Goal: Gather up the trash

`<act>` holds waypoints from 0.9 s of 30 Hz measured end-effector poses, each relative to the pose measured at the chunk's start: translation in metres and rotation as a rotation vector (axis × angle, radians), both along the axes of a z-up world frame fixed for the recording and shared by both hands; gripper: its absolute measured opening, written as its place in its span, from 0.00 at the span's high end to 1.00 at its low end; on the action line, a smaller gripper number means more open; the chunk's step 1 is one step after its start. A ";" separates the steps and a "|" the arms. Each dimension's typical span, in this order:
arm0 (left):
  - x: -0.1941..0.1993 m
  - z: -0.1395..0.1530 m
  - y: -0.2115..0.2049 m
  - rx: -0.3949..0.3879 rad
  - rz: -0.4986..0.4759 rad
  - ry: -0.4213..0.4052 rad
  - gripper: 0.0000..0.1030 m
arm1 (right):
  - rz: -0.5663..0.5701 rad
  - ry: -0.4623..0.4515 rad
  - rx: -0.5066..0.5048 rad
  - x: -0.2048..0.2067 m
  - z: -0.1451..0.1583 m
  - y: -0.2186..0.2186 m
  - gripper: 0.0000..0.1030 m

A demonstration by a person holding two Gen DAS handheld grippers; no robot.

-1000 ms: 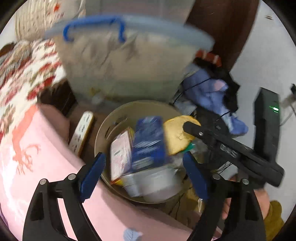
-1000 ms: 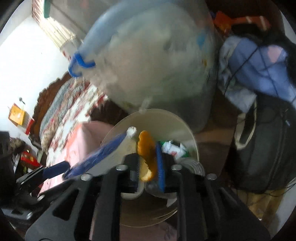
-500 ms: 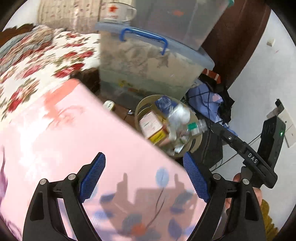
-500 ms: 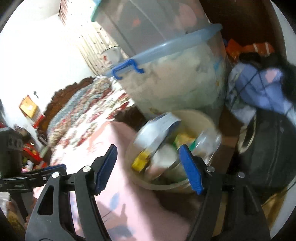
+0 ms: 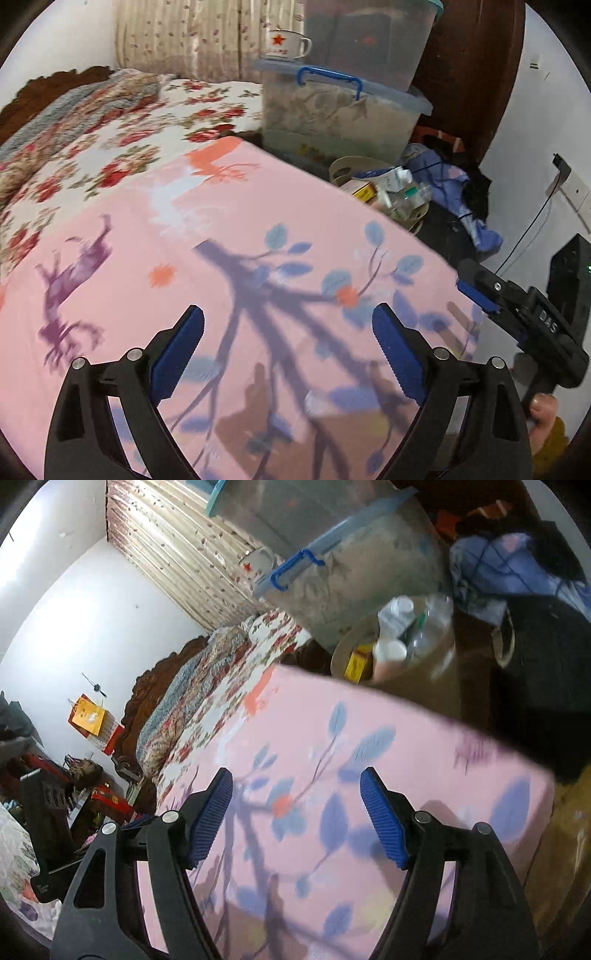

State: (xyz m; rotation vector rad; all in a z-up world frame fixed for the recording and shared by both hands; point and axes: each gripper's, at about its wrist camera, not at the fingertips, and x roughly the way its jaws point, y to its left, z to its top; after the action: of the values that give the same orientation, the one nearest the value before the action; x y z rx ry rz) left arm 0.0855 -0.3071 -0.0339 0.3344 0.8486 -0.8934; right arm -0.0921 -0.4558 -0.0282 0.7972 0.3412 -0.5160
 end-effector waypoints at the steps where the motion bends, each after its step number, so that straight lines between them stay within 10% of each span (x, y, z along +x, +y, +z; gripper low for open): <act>1: -0.003 0.001 0.011 -0.003 0.014 -0.012 0.13 | 0.011 0.015 -0.002 0.001 -0.002 0.011 0.29; 27: -0.027 0.018 0.181 0.000 0.318 -0.209 0.08 | 0.110 0.111 -0.105 0.032 0.012 0.156 0.06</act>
State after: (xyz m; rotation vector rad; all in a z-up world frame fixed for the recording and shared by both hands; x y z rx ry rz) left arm 0.0589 -0.1258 -0.0156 0.2772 0.6844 -0.5520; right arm -0.0599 -0.2994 -0.0164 0.6461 0.4547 -0.4715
